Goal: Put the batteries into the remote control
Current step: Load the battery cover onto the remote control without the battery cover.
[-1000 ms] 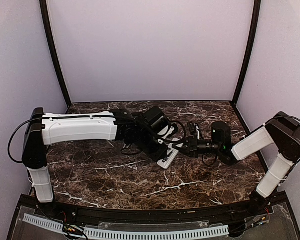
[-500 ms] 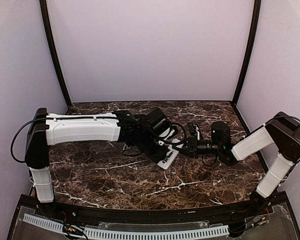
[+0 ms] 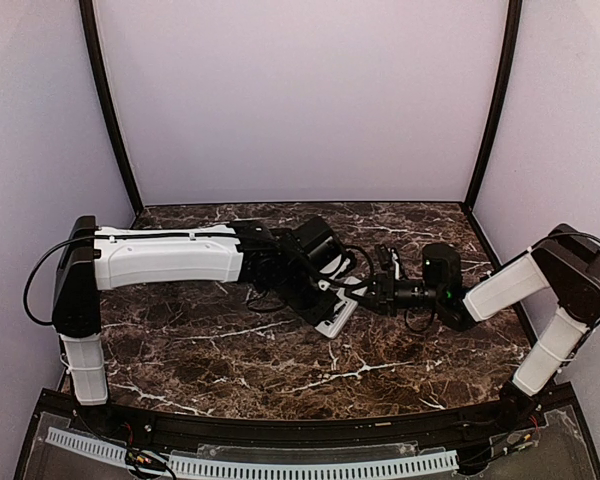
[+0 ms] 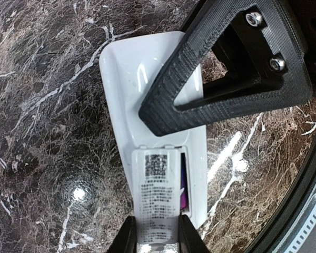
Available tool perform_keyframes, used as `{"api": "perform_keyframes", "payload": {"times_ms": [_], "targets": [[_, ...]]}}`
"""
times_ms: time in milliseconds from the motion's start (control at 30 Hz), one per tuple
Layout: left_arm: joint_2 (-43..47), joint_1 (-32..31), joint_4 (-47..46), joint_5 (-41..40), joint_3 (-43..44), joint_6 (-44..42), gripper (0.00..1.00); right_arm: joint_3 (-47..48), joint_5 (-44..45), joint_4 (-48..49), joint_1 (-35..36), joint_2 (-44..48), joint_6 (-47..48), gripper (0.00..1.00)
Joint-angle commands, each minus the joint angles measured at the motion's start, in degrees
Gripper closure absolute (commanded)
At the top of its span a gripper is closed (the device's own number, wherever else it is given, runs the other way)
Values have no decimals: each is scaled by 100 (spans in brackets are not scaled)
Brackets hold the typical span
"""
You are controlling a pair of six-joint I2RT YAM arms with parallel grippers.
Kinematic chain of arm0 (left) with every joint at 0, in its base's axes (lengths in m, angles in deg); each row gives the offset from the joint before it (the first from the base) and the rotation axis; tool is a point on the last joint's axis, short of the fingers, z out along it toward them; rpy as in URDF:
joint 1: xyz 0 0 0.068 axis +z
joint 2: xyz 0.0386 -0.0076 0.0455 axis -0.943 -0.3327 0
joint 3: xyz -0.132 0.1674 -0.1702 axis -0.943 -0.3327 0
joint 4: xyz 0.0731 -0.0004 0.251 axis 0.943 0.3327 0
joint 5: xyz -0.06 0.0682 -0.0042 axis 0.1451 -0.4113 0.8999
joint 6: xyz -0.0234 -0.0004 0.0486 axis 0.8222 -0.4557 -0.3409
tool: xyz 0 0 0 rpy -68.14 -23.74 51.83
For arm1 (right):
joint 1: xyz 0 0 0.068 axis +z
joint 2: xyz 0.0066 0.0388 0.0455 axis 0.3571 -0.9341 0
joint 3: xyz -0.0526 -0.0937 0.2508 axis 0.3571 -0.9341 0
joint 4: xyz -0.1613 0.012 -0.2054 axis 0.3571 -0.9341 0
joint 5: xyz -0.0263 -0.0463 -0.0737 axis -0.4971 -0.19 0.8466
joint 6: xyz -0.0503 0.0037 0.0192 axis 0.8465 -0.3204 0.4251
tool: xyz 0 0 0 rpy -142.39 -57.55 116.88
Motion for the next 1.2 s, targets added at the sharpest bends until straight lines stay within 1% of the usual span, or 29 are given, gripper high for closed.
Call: {"api": "perform_keyframes", "payload": {"times_ms": [0, 433, 600, 800, 1000, 1167], "targets": [[-10, -66, 258, 97, 57, 100, 89, 13, 58, 202, 48, 181, 82, 100], [-28, -63, 241, 126, 22, 194, 89, 9, 93, 218, 57, 206, 91, 100], [-27, -57, 262, 2, 40, 266, 89, 16, 54, 223, 73, 209, 118, 100], [-81, -8, 289, -155, 173, 472, 89, -16, 77, 369, 160, 192, 95, 100], [-182, 44, 227, -200, 296, 641, 89, -15, 140, 365, 215, 215, 82, 100], [-299, 49, 353, -268, 426, 680, 89, -14, 222, 239, 221, 331, 143, 100]]}}
